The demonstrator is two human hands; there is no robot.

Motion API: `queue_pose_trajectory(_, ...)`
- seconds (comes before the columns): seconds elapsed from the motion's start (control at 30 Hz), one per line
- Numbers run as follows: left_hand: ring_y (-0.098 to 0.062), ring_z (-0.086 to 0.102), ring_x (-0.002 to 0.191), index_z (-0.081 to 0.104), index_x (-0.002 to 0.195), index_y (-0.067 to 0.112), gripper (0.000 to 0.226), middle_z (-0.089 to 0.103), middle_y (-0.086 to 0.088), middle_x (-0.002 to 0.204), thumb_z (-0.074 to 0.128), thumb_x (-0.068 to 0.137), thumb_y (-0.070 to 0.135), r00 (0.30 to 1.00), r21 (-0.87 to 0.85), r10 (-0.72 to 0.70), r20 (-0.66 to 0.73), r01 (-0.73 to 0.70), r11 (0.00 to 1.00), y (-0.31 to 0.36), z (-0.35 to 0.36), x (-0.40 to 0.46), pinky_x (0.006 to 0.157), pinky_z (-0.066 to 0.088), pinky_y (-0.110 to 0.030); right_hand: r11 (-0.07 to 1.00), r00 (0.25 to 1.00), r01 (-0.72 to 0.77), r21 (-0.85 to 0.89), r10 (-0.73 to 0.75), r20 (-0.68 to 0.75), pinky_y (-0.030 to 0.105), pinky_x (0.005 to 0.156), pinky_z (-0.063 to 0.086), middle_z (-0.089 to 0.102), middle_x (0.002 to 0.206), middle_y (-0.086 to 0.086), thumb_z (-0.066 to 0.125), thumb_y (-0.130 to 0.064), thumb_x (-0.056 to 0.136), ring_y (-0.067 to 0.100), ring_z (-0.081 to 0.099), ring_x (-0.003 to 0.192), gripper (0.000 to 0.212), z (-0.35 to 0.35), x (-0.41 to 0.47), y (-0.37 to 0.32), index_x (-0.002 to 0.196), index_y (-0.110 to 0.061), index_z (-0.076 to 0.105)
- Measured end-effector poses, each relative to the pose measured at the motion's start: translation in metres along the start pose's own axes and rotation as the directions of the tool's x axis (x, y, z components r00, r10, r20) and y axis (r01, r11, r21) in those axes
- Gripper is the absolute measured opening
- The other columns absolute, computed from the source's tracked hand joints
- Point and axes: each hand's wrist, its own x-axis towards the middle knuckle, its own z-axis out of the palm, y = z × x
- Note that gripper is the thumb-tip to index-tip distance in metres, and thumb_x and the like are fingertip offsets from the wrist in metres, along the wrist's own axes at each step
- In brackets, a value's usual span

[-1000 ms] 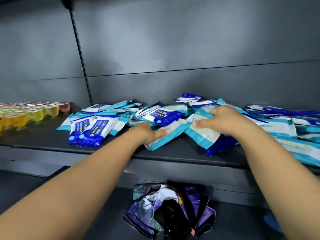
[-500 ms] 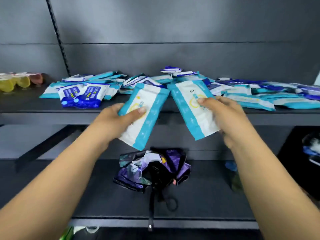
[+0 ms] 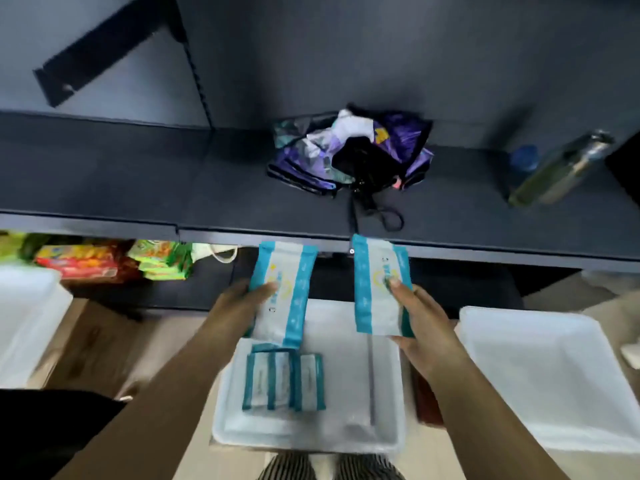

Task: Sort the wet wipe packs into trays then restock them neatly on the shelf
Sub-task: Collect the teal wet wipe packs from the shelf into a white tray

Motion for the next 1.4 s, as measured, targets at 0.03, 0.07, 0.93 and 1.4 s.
queue_pose_trajectory(0.03, -0.023, 0.066, 0.083, 0.065, 0.087, 0.014, 0.022, 0.069, -0.015, 0.094, 0.072, 0.071, 0.027, 0.998, 0.007, -0.060, 0.014, 0.060, 0.998, -0.019, -0.003, 0.003, 0.085, 0.050, -0.044, 0.998, 0.999, -0.047, -0.040, 0.047, -0.010, 0.039, 0.080, 0.047, 0.065, 0.089, 0.000, 0.060, -0.026, 0.088, 0.013, 0.060, 0.079, 0.011, -0.005, 0.005, 0.019, 0.089, -0.014, 0.057)
queue_pose_trajectory(0.07, -0.027, 0.065, 0.091, 0.065, 0.091, 0.015, 0.028, 0.069, -0.013, 0.098, 0.072, 0.069, 0.031, 0.993, 0.014, -0.120, 0.025, 0.119, 0.993, -0.041, -0.005, 0.008, 0.091, 0.047, -0.046, 0.992, 0.994, -0.104, -0.069, 0.103, -0.017, 0.037, 0.078, 0.047, 0.066, 0.089, -0.002, 0.060, -0.026, 0.088, 0.012, 0.061, 0.081, 0.010, -0.010, 0.012, 0.038, 0.089, -0.017, 0.060)
queue_pose_trajectory(0.93, -0.025, 0.062, 0.101, 0.047, 0.130, 0.009, 0.040, 0.058, -0.015, 0.123, 0.055, 0.090, 0.007, 0.702, -0.771, -0.712, 0.016, 0.462, 0.438, -0.348, 0.168, 0.232, 0.073, 0.057, -0.032, 0.795, 0.945, -0.327, -0.511, 0.282, -0.165, 0.044, 0.084, 0.050, 0.065, 0.083, 0.004, 0.064, -0.027, 0.086, 0.028, 0.063, 0.085, 0.013, -0.095, 0.275, 0.289, 0.073, -0.023, 0.062)
queue_pose_trajectory(1.4, -0.014, 0.052, 0.079, 0.054, 0.090, 0.010, 0.020, 0.058, -0.005, 0.084, 0.043, 0.097, 0.026, 0.755, -0.275, -0.655, -0.030, 0.624, 0.732, -0.319, 0.124, 0.198, 0.079, 0.042, -0.029, 0.407, 0.922, 0.220, -0.887, 0.210, 0.325, 0.020, 0.058, 0.035, 0.057, 0.073, -0.002, 0.070, -0.025, 0.080, 0.013, 0.051, 0.070, 0.025, -0.060, 0.300, 0.269, 0.100, -0.009, 0.067)
